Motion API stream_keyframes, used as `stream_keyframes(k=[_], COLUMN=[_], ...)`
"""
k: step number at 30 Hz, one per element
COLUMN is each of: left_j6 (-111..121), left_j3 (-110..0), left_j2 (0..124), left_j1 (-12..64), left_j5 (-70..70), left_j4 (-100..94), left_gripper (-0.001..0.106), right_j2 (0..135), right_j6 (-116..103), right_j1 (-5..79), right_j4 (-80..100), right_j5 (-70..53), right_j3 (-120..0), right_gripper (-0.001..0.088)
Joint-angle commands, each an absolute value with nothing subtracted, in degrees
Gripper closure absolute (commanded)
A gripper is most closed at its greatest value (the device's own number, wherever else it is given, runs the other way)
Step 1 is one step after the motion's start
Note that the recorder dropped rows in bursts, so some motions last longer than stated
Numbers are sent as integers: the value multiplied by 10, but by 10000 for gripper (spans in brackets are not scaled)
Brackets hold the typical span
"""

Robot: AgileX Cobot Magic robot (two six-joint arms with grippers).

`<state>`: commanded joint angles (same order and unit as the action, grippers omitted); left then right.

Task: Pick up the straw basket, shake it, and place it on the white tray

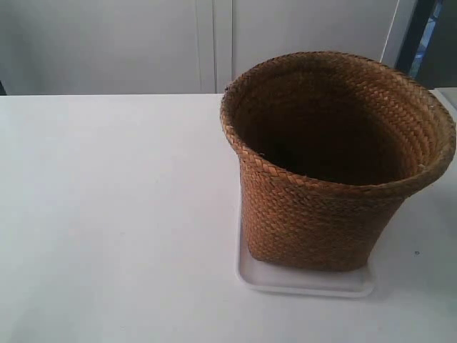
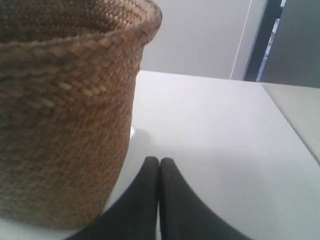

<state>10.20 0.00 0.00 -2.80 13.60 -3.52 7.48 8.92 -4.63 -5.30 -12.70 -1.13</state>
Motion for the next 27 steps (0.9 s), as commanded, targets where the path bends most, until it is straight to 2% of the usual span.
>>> stream_keyframes(k=[8, 27], left_j6=[102, 102], left_j3=[0, 0], left_j2=[0, 0], left_j1=[-28, -28], left_j5=[135, 135], left_j4=[-35, -35], left_gripper=[1046, 1046], right_j2=[11, 0], right_j6=[92, 87], right_j1=[-46, -46], right_j4=[-22, -30], right_j5=[-199, -202], right_j3=[-5, 0], right_gripper=[864, 864])
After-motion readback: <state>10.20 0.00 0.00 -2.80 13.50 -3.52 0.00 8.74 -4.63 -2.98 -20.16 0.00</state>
